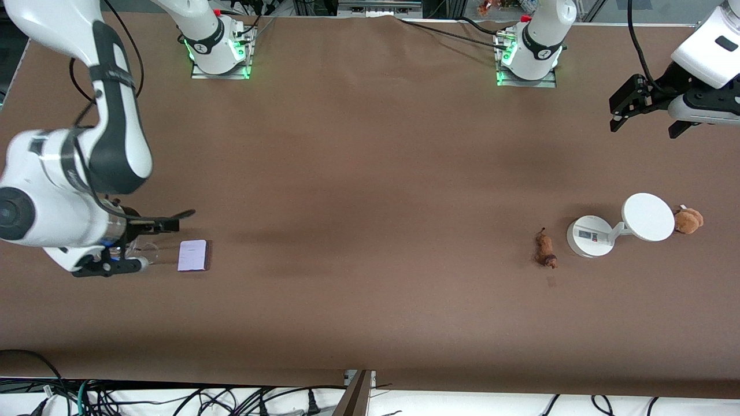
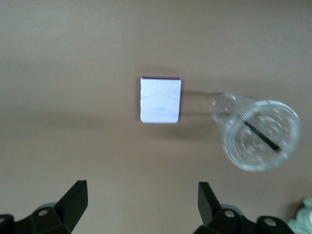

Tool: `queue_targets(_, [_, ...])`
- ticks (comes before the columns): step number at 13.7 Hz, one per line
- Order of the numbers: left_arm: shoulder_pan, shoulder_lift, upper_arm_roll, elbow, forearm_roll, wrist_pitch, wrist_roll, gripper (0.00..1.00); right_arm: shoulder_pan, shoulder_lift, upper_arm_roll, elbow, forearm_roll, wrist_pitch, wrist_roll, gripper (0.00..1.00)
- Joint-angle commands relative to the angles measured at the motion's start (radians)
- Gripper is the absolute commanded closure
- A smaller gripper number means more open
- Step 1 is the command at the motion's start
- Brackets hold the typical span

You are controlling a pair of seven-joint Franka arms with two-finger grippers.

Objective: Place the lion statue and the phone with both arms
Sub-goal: 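Open the right gripper and lift it away from the phone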

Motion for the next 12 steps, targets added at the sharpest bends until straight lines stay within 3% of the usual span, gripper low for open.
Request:
queue_targets(1, [0.019, -0.011, -0.009, -0.01, 0.011, -0.021, 0.016, 0.0, -0.032, -0.094, 0.006, -0.01, -0.006, -0.121, -0.007, 0.0])
queue_targets(3, [0.028, -0.008, -0.007, -0.013, 0.011, -0.032, -0.012, 0.0, -0.046, -0.173, 0.016, -0.022, -0.019, -0.181, -0.005, 0.0])
queue_targets(6, [0.03, 0.006, -0.007, -0.01, 0.011, -0.029, -0.015, 0.0, -0.047, -0.33, 0.055, -0.152, -0.029, -0.192, 0.004, 0.0])
queue_targets(9, [0.03, 0.006, -0.01, -0.01, 0.009, -0.03, -0.015, 0.0, -0.047, -0.422, 0.072, -0.233, -0.049, -0.191, 0.001, 0.0])
queue_targets(12, [0.068, 0.009, -0.007, -0.011, -0.008, -0.03, -0.012, 0.0, -0.052, -0.496, 0.097, -0.24, -0.074, -0.195, -0.002, 0.0])
